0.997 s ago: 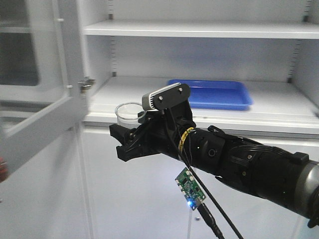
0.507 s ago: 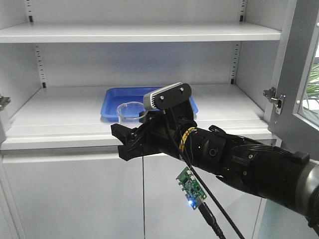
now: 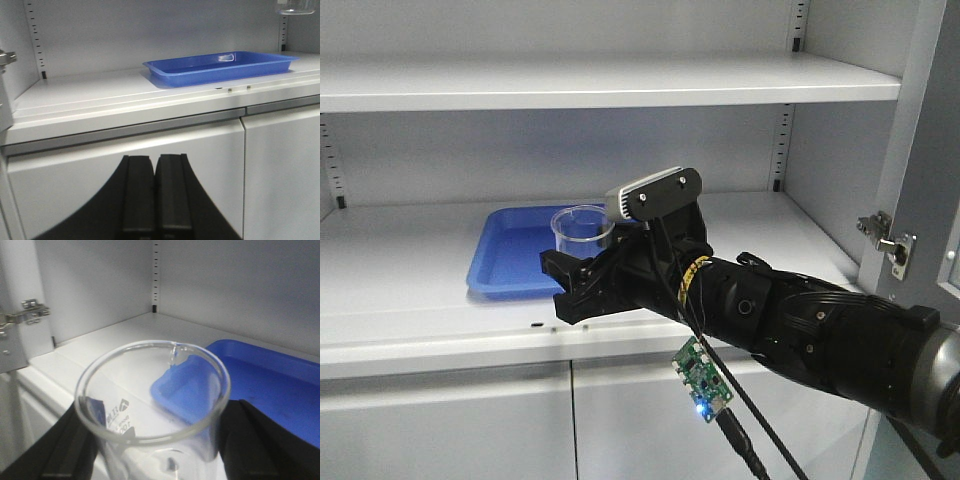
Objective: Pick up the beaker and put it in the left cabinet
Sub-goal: 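Move the right gripper over the blue tray on the shelf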
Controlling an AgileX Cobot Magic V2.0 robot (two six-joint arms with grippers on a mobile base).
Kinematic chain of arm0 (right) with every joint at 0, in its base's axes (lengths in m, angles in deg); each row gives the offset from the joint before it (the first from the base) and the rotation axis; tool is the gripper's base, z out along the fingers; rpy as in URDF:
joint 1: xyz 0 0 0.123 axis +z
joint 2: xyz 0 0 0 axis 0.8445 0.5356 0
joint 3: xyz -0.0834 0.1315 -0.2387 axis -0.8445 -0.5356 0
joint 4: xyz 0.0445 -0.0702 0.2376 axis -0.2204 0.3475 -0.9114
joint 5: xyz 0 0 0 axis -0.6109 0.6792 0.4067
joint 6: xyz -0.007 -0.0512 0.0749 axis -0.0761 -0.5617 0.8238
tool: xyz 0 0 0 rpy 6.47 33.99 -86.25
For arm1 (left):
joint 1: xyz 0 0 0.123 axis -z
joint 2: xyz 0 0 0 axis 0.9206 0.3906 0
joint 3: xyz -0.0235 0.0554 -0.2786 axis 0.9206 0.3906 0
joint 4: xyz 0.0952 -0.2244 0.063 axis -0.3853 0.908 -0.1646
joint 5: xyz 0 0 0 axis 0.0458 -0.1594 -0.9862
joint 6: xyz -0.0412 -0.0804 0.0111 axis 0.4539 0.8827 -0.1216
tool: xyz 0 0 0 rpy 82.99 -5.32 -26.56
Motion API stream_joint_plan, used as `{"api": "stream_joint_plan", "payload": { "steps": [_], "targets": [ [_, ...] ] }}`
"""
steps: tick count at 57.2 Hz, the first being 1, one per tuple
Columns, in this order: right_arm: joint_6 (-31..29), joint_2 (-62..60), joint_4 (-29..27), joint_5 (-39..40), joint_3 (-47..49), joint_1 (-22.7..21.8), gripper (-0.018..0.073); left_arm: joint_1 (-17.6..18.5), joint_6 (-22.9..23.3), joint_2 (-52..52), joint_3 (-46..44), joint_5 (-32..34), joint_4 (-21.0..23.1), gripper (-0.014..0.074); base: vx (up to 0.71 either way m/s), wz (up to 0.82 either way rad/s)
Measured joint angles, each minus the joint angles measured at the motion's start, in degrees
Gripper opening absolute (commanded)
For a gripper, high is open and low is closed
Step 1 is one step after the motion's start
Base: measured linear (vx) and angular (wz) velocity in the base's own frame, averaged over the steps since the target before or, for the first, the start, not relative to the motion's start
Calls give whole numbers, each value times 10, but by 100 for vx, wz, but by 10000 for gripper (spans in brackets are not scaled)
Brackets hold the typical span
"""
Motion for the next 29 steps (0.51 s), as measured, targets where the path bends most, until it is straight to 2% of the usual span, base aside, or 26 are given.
{"api": "stream_joint_plan", "payload": {
  "steps": [29],
  "targets": [
    [0,0,0,0,0,0,145,0,0,0,0,0,0,1,22,-6]
  ]
}}
